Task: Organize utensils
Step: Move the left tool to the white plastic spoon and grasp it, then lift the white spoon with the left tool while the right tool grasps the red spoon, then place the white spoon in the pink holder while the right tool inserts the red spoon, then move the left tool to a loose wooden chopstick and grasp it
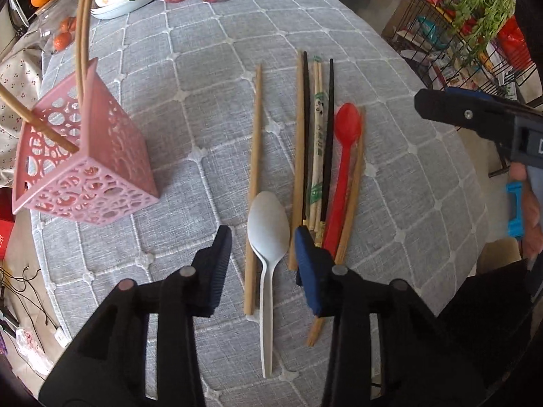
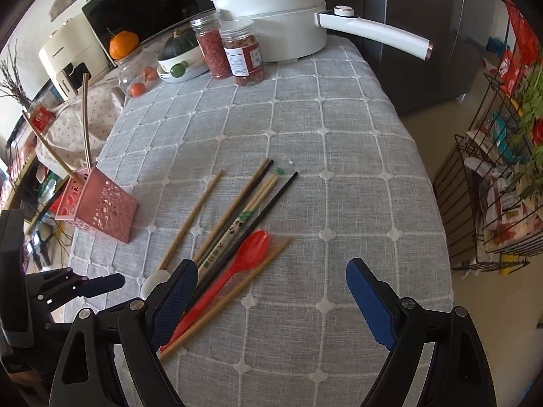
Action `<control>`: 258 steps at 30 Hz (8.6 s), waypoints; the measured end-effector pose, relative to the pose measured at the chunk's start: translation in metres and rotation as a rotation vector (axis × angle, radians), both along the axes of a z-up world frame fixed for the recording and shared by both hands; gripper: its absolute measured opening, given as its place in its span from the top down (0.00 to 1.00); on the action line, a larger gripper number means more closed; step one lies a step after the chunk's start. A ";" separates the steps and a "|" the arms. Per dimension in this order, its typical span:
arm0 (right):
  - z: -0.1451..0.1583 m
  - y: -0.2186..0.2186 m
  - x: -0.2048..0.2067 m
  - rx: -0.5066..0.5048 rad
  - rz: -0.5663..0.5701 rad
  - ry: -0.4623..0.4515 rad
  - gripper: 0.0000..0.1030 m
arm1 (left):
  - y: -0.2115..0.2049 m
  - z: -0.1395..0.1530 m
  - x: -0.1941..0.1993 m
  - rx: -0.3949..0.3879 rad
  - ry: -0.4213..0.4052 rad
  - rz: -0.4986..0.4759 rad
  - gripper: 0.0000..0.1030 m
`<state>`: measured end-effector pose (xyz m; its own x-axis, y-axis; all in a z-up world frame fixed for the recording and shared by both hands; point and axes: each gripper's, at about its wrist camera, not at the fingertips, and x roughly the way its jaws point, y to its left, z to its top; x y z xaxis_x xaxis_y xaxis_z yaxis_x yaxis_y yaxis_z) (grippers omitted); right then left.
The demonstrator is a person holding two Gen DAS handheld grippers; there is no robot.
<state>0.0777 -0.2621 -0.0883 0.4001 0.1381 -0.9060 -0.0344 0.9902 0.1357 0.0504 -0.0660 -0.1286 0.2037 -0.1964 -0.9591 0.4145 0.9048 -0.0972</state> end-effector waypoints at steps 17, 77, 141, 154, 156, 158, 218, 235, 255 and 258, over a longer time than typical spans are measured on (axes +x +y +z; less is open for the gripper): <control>0.002 -0.007 0.001 0.010 -0.011 0.001 0.12 | -0.024 -0.011 -0.004 0.210 -0.062 -0.125 0.74; -0.005 -0.013 0.008 0.033 -0.036 0.028 0.12 | -0.016 -0.028 0.019 0.154 0.006 -0.251 0.87; 0.067 0.013 0.011 0.185 -0.084 -0.351 0.97 | 0.120 0.093 0.018 -0.089 -1.010 0.491 0.87; 0.085 0.032 0.002 0.172 -0.073 -0.457 0.97 | 0.127 0.093 0.021 -0.137 -0.860 0.475 0.58; 0.092 0.039 0.000 0.171 -0.071 -0.497 0.97 | 0.129 0.096 0.018 -0.149 -0.823 0.471 0.49; 0.099 0.047 -0.002 0.177 -0.068 -0.535 0.97 | 0.132 0.099 0.013 -0.153 -0.782 0.475 0.44; 0.080 0.111 -0.008 0.029 0.158 -0.575 0.10 | 0.116 0.055 -0.015 -0.068 -0.325 0.336 0.16; 0.006 0.005 0.013 -0.024 -0.062 -0.048 0.00 | 0.018 0.027 0.004 0.052 -0.220 0.120 0.13; -0.033 -0.056 0.016 0.013 -0.157 0.176 0.00 | -0.034 -0.025 0.075 0.039 -0.141 0.144 0.78; -0.036 -0.053 0.017 0.011 -0.145 0.187 0.00 | -0.034 -0.032 0.079 0.049 -0.136 0.148 0.80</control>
<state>0.0950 -0.3154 -0.1245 0.2416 0.1015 -0.9650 0.1345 0.9814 0.1369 0.1298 -0.1004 -0.1601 0.3552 -0.1087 -0.9284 0.2832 0.9591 -0.0040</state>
